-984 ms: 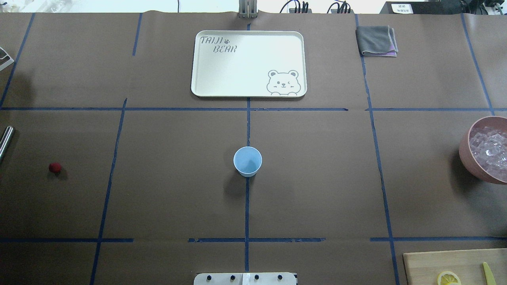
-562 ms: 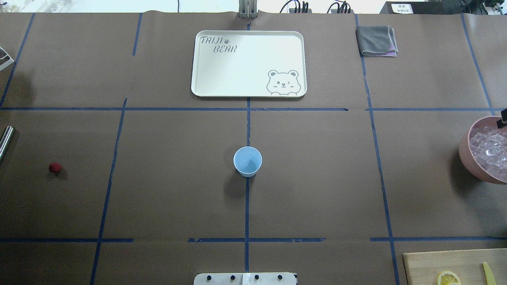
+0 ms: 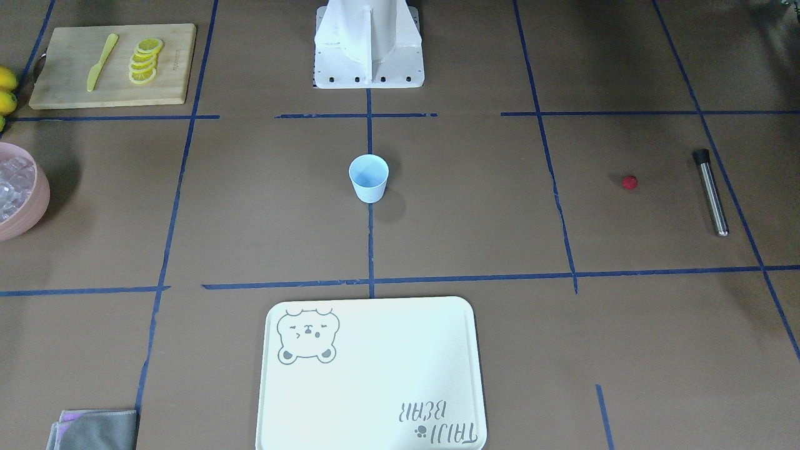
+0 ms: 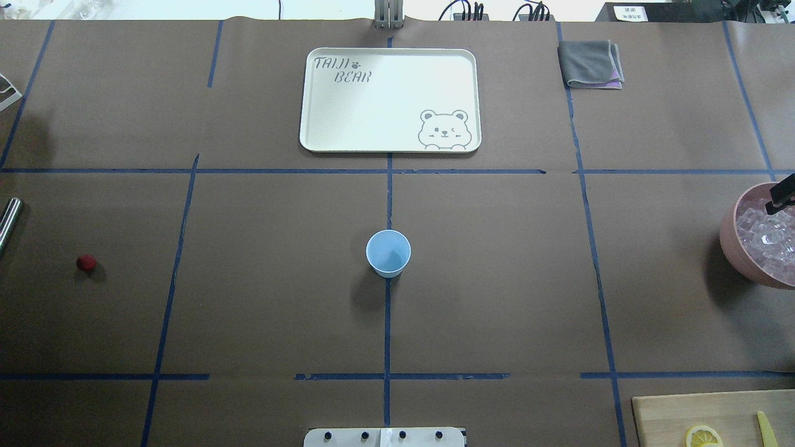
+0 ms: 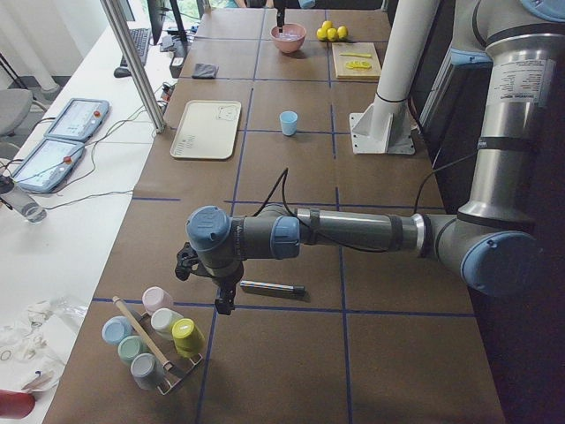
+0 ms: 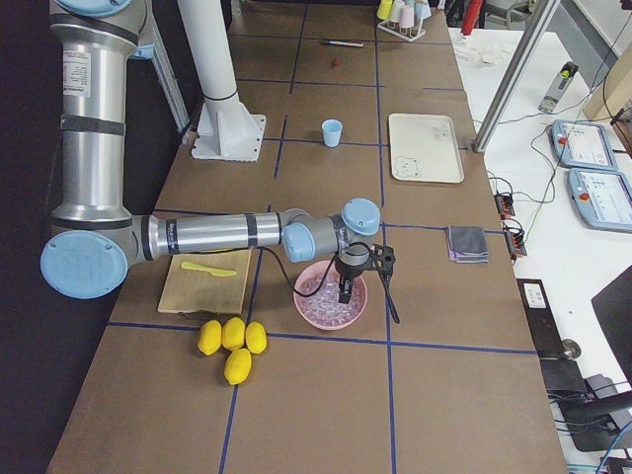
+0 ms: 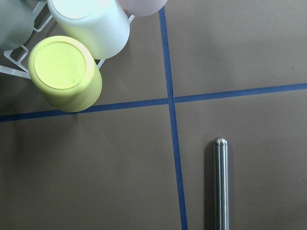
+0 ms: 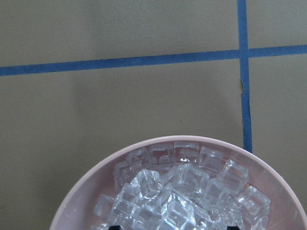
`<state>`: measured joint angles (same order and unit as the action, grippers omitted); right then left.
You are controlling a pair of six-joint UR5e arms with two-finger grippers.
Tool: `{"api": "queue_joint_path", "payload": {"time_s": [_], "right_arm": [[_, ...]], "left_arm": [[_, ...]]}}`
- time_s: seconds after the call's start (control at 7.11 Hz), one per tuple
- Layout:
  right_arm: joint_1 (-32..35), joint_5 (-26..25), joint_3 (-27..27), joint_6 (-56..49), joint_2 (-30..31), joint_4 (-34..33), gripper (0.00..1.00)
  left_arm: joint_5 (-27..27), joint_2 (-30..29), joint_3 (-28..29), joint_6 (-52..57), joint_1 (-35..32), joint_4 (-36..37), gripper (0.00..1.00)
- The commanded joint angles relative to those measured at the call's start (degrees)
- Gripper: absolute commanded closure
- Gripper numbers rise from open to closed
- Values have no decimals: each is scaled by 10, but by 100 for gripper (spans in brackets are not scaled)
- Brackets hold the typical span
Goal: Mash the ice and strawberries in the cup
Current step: 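Scoop ice cubes from the pink bowl with the right gripper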
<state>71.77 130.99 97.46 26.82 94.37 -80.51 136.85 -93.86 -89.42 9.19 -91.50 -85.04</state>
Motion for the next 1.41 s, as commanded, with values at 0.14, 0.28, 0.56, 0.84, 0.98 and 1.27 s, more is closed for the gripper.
{"api": "queue_joint_path", "payload": {"time_s": [0.14, 0.28, 0.56, 0.84, 0.98, 1.27], "right_arm": [[-10, -17, -11, 0, 0, 0, 24], [-10, -17, -17, 0, -1, 0, 24], [-10, -16, -17, 1, -4, 0, 32], [-12, -17, -24, 0, -5, 0, 33], [-15, -16, -26, 0, -5, 0, 33], [-15, -15, -26, 0, -5, 0, 33]], "left_arm": [[0, 0, 0, 0, 0, -3, 0], [0, 1, 0, 1, 0, -3, 0], [0, 1, 0, 1, 0, -3, 0], [0, 0, 0, 1, 0, -4, 0], [0, 0, 0, 1, 0, -4, 0], [0, 1, -5, 0, 0, -4, 0]]}}
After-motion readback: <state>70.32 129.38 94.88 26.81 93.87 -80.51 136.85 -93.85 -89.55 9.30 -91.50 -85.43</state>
